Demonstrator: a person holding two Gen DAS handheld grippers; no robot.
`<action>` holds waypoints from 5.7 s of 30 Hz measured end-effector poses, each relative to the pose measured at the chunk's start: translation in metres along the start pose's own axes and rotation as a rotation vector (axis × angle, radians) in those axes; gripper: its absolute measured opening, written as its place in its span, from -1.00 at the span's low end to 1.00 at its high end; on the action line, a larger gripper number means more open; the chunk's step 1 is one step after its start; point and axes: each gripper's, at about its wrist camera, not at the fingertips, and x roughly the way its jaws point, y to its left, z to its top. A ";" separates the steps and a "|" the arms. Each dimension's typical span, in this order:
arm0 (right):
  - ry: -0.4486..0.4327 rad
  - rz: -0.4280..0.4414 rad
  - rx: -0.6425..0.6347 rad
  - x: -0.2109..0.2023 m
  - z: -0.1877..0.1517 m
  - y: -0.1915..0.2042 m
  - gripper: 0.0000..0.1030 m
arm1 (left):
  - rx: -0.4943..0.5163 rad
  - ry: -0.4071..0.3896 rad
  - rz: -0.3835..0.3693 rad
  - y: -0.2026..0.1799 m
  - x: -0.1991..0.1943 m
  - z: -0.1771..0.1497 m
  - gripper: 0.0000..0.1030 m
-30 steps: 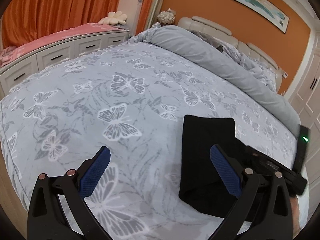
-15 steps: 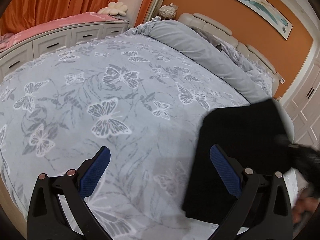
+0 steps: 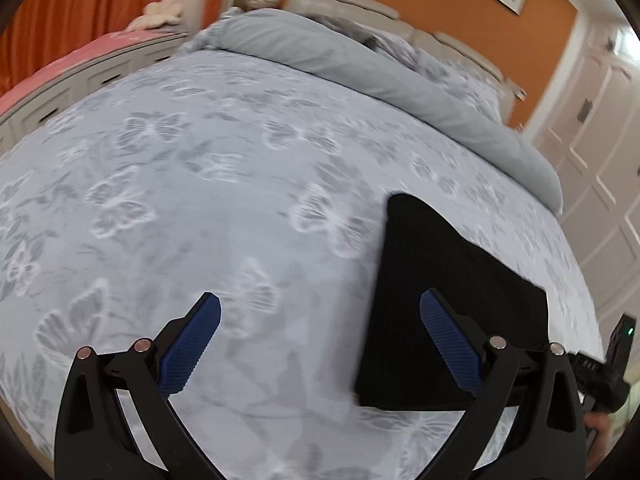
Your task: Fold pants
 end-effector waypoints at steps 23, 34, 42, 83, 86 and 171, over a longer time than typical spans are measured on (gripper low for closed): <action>-0.014 -0.082 -0.190 -0.010 -0.003 0.028 -0.72 | 0.057 0.122 -0.062 -0.033 0.037 -0.023 0.90; 0.024 -0.040 -0.036 -0.011 -0.014 -0.001 0.60 | -0.041 0.327 -0.222 -0.034 0.077 -0.041 0.90; -0.016 0.133 -0.091 -0.029 -0.010 0.038 -0.40 | -0.078 0.335 -0.342 -0.041 0.081 -0.036 -0.39; -0.131 -0.041 -0.249 0.001 -0.014 0.135 -0.81 | 0.127 0.240 -0.048 -0.042 0.040 -0.049 0.52; -0.087 0.035 -0.262 0.004 -0.022 0.140 -0.81 | 0.175 0.191 -0.013 -0.049 0.029 -0.048 0.52; 0.058 -0.042 -0.235 -0.027 -0.060 0.071 0.30 | 0.286 -0.061 -0.047 -0.024 -0.081 -0.065 0.63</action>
